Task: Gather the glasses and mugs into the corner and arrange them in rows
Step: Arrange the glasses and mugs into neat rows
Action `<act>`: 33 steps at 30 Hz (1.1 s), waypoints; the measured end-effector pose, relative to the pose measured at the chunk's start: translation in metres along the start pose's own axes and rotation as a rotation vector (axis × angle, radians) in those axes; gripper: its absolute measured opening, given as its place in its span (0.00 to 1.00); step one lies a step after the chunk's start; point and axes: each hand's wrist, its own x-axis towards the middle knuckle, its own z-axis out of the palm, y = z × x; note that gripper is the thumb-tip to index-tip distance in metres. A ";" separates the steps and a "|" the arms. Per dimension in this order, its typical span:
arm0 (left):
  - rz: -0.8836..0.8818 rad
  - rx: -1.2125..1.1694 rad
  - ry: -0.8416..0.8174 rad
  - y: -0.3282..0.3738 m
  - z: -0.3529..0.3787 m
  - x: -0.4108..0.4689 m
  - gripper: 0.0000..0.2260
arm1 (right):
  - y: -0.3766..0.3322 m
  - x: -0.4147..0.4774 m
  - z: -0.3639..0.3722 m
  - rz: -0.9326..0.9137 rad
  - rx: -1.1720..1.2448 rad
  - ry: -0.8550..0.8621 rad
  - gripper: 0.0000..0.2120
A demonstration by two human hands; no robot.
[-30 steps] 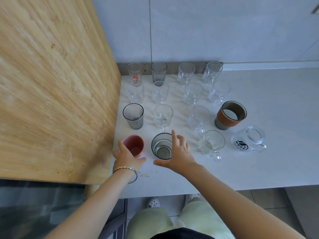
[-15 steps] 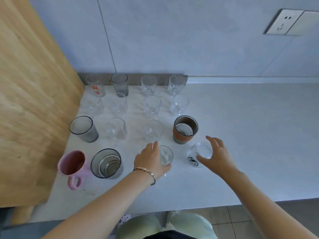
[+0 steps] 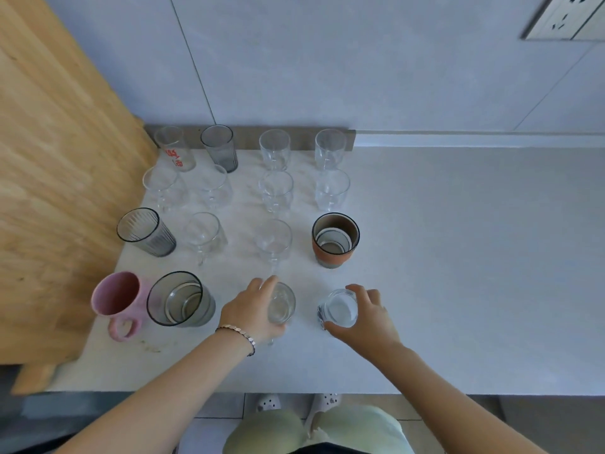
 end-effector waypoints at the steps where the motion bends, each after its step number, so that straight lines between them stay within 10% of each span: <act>1: 0.004 0.006 0.000 -0.003 0.000 -0.002 0.34 | -0.003 -0.003 0.006 -0.002 -0.003 -0.003 0.36; 20: 0.063 -0.050 0.003 -0.020 0.003 0.000 0.34 | -0.035 -0.001 0.012 0.305 -0.152 0.134 0.42; 25: 0.079 -0.036 -0.021 -0.022 0.000 0.000 0.34 | -0.032 0.001 -0.006 -0.021 -0.055 -0.050 0.37; 33: 0.056 -0.074 -0.031 -0.021 0.002 -0.001 0.35 | -0.022 0.004 -0.016 -0.051 -0.152 -0.092 0.34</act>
